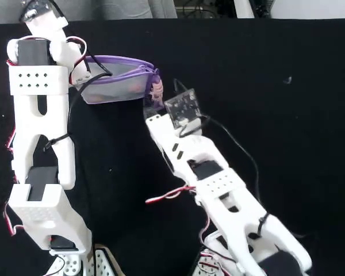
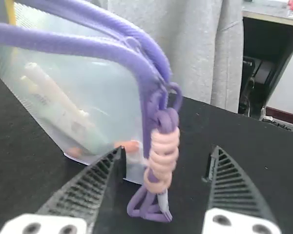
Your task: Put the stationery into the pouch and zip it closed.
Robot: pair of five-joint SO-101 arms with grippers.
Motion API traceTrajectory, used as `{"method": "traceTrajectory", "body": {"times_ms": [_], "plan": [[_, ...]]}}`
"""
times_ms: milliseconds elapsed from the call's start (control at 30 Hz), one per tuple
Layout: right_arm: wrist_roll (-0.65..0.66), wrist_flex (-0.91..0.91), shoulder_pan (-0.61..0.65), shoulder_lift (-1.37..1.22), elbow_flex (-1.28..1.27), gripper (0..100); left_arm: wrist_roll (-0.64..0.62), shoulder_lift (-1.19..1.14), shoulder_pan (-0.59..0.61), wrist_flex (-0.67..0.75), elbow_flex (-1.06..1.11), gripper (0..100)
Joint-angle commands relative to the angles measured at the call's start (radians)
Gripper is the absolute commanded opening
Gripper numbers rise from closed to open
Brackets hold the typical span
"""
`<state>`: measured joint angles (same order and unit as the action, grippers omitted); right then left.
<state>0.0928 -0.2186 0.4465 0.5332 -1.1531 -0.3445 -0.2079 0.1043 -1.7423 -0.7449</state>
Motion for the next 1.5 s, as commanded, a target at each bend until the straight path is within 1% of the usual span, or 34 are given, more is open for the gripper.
{"method": "traceTrajectory", "body": {"times_ms": [0,133,233,400,467,733,933,967,1067,1100,1167,1367,1467], "plan": [[-0.003,-0.026,0.006,-0.079,0.122,25.8,0.008,0.018,0.007,0.005,-0.012,3],[-0.009,-0.026,-0.034,-0.15,0.17,25.8,0.008,0.018,0.007,0.006,-0.012,3],[-0.003,-0.028,-0.046,-0.154,0.174,25.3,0.006,0.018,0.007,0.006,-0.012,3],[-0.002,-0.028,-0.054,-0.154,0.176,17.5,0.006,0.018,0.007,0.006,-0.012,3],[-0.002,-0.028,-0.054,-0.154,0.174,16.2,0.006,0.018,0.007,0.006,-0.012,3],[-0.002,-0.026,-0.051,-0.039,0.111,15.9,0.008,0.018,0.007,0.006,-0.012,3],[-0.002,-0.026,-0.055,-0.033,0.113,15.3,0.006,0.018,0.007,0.006,-0.012,3],[-0.002,-0.026,-0.055,-0.033,0.113,13.6,0.006,0.018,0.007,0.006,-0.012,3],[-0.003,-0.026,-0.055,-0.033,0.113,2.8,0.006,0.017,0.007,0.006,-0.012,3],[-0.003,-0.025,-0.055,-0.033,0.113,0.7,0.006,0.017,0.007,0.006,-0.012,3],[-0.003,-0.021,-0.055,-0.033,0.113,2.0,0.006,0.017,0.007,0.006,-0.012,3],[-0.003,-0.017,-0.072,-0.025,0.107,1.1,0.011,0.017,0.007,0.006,-0.012,3],[0.018,0.055,-0.1,-0.022,0.14,1.1,0.012,0.017,0.007,0.006,-0.013,3]]}}
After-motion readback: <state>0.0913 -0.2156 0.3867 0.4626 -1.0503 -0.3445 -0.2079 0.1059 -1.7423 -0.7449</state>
